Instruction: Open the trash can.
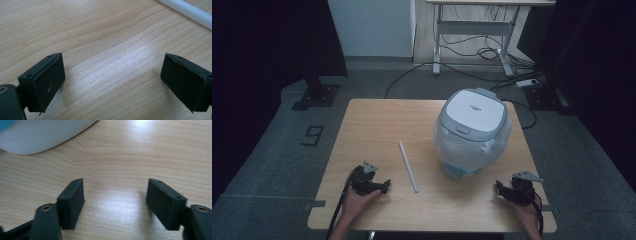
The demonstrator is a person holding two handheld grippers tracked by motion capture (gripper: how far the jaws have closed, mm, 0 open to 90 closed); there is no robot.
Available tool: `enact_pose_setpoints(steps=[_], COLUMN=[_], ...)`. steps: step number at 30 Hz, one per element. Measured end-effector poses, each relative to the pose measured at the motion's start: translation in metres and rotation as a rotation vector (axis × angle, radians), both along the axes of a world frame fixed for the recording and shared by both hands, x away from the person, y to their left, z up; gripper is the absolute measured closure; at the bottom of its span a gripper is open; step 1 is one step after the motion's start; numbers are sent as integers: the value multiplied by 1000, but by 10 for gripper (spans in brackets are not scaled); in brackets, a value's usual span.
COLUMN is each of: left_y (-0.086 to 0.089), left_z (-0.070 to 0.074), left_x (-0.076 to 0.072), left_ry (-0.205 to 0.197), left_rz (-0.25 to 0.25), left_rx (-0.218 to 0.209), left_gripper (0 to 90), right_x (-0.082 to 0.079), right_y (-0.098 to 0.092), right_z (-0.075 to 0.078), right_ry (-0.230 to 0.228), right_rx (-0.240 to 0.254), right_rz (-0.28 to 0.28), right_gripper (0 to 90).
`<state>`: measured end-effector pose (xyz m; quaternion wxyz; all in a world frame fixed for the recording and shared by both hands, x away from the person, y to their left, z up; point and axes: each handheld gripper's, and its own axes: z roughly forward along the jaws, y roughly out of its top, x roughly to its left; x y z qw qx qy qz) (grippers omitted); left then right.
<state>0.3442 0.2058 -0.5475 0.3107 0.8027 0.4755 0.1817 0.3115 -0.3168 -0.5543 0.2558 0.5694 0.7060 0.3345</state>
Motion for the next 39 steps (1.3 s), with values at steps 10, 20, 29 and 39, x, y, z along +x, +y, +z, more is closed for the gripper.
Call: enact_pose_setpoints(steps=[10, 20, 29, 39], left_y=[0, 0, 0, 0], left_z=[0, 0, 0, 0], left_x=[0, 0, 0, 0], left_ry=[0, 0, 0, 0], left_rz=[0, -1, -1, -1], left_rx=[0, 0, 0, 1], left_gripper=[52, 52, 52, 52], right_x=[-9, -22, -26, -29], right_y=[-8, -12, -15, -13], right_z=[12, 35, 55, 74], right_ry=[-96, -185, -229, -272], right_rx=[71, 145, 197, 223], right_rz=[-6, 96, 169, 208], right_gripper=[553, 846, 899, 899])
